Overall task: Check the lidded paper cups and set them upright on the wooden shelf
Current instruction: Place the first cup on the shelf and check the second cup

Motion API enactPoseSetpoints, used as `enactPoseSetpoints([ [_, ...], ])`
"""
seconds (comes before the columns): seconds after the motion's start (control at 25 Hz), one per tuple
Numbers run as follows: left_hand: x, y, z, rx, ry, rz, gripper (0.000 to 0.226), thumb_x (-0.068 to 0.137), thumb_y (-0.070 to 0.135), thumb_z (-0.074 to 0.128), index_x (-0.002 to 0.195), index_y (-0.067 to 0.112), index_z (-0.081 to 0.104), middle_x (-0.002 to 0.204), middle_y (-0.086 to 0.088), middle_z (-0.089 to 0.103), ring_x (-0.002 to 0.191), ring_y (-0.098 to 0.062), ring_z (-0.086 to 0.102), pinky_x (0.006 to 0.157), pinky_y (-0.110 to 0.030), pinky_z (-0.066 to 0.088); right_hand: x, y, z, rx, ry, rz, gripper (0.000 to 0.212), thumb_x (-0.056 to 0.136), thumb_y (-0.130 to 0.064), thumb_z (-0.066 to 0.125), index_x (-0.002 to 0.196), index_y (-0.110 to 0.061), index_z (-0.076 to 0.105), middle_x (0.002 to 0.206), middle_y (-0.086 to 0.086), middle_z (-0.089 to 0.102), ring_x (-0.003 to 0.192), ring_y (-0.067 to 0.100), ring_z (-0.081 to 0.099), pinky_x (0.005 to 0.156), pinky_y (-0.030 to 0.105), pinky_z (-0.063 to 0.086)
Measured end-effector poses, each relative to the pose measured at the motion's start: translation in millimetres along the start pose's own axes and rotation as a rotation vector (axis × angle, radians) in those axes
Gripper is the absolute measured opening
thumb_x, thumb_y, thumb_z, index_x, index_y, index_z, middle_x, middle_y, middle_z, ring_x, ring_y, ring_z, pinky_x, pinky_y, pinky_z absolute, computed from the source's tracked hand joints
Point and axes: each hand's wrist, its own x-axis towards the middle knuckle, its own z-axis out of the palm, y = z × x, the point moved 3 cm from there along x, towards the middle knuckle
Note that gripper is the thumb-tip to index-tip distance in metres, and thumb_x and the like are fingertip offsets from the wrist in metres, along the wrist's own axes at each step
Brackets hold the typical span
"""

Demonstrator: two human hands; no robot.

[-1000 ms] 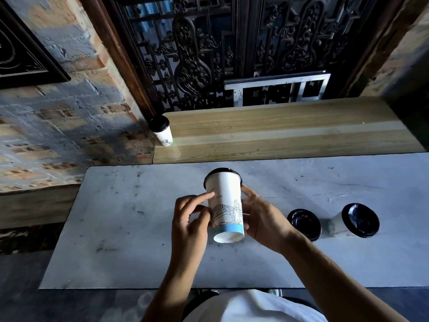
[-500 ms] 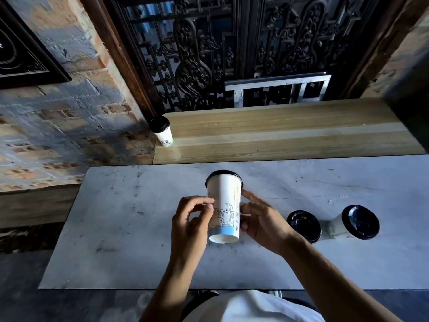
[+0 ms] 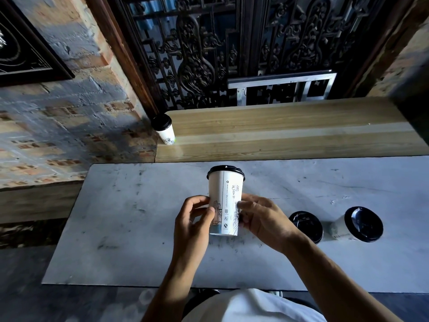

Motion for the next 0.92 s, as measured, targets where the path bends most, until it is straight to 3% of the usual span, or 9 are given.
enactPoseSetpoints([
  [0.08,0,-1,0,0.005,0.006,0.004,0.024,0.093,0.005,0.067,0.099,0.029,0.069,0.098,0.014,0.079,0.093,-0.004,0.073,0.079,-0.018,0.055,-1,-1,1,0.036,-0.023,-0.004,0.031,0.099,0.001,0.051,0.124,0.007,0.068,0.107,0.019,0.077,0.085,0.021,0.072,0.077,0.03,0.06],
  [0.2,0,-2,1,0.022,0.018,0.005,0.031,0.095,-0.003,0.063,0.105,0.025,0.071,0.101,0.014,0.078,0.096,-0.002,0.072,0.081,-0.016,0.056,1,-1,1,0.002,-0.13,-0.031,0.041,0.095,-0.002,0.051,0.134,0.007,0.061,0.117,0.023,0.073,0.101,0.027,0.073,0.089,0.036,0.058],
  [0.32,-2,-4,2,0.044,0.033,0.007,0.032,0.095,-0.003,0.063,0.107,0.025,0.071,0.101,0.015,0.078,0.097,-0.001,0.072,0.082,-0.017,0.055,3,0,-4,-0.026,-0.105,-0.006,0.04,0.096,-0.006,0.054,0.134,0.004,0.063,0.112,0.018,0.075,0.091,0.022,0.072,0.079,0.03,0.057],
  [0.52,-4,-9,7,0.046,0.079,-0.03,0.026,0.091,0.005,0.067,0.107,0.026,0.068,0.102,0.01,0.079,0.093,-0.005,0.074,0.09,-0.042,0.06,8,0,-13,-0.25,0.028,0.092,0.031,0.106,-0.013,0.051,0.13,-0.022,0.069,0.099,0.008,0.076,0.067,0.018,0.064,0.068,0.031,0.054],
  [0.64,-3,-6,9,0.019,0.075,-0.061,0.026,0.082,0.015,0.068,0.105,0.027,0.065,0.102,0.015,0.078,0.095,-0.011,0.076,0.091,-0.048,0.061,13,-14,-12,-0.396,-0.036,0.108,0.033,0.105,-0.017,0.057,0.136,-0.027,0.061,0.093,0.005,0.078,0.068,0.02,0.065,0.066,0.032,0.057],
  [0.72,1,-3,11,0.011,0.054,-0.071,0.029,0.088,0.002,0.07,0.105,0.025,0.064,0.102,0.008,0.078,0.097,-0.015,0.076,0.091,-0.048,0.061,21,-26,-11,-0.523,-0.086,0.096,0.038,0.1,-0.019,0.066,0.136,-0.028,0.057,0.092,0.004,0.078,0.071,0.019,0.066,0.067,0.033,0.058],
  [0.92,42,4,19,0.034,0.01,-0.121,0.036,0.09,-0.008,0.067,0.109,0.022,0.059,0.117,-0.005,0.074,0.097,-0.005,0.074,0.093,-0.043,0.061,67,-53,-12,-0.865,-0.017,0.07,0.054,0.088,-0.018,0.081,0.135,-0.016,0.055,0.122,0.009,0.066,0.065,0.016,0.069,0.058,0.024,0.059],
])
